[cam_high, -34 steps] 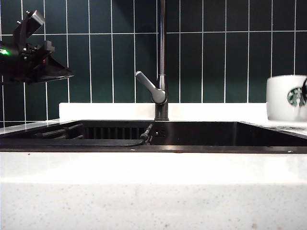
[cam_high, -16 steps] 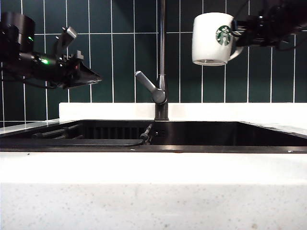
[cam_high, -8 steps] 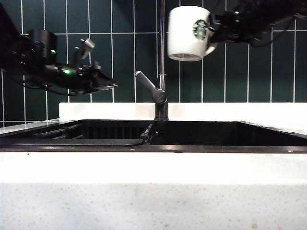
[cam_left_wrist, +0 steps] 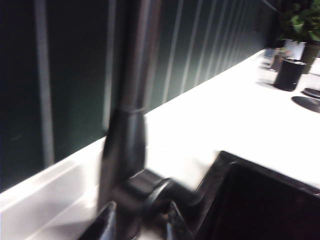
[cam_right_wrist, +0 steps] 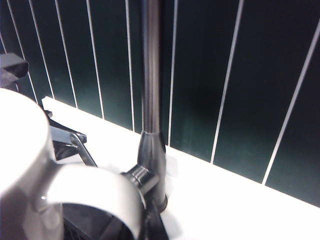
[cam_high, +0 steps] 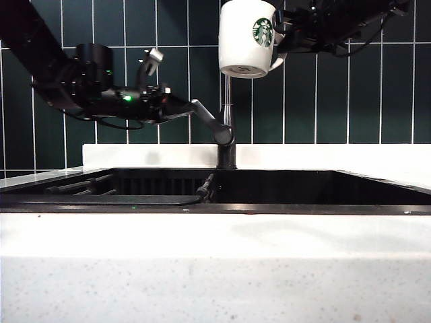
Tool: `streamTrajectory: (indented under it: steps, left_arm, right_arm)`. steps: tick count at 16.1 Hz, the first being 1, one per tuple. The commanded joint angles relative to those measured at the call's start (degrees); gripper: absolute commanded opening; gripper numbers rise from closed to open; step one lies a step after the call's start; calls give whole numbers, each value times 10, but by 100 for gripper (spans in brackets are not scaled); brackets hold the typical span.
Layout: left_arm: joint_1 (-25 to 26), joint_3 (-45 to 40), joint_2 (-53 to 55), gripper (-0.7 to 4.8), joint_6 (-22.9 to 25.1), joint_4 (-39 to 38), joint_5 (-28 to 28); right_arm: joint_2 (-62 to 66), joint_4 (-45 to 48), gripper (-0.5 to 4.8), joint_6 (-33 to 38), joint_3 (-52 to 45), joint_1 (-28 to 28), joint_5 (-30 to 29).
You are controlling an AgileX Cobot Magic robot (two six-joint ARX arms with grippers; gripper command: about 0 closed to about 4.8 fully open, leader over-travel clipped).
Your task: Pick up the mug next to the sink, go to the faucet to get some water, pour the water into the sink, and finally put the mug back to its place.
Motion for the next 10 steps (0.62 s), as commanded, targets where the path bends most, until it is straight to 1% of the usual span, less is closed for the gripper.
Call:
streamTrajectory:
  steps: [1,2,5,8,10]
  left_arm:
    - [-10,4,-3,129,-9,26,38]
    - [-11,4,-3,129,-26,37,43]
    - [-11,4,-3,129,-38,37,48]
    - [-11,4,-3,128,-46,37,75]
    - [-11,4,-3,128,-52,36,84]
  right_arm:
    - [-7,28,-1,11,7,2,-12]
    - [-7,28,-1,11,7,2,-14]
    - [-7,28,-1,11,8,2,-18]
    - [-4,31,-1,10,9,5,-73]
    - [-3,32,-1,10,9,9,-82]
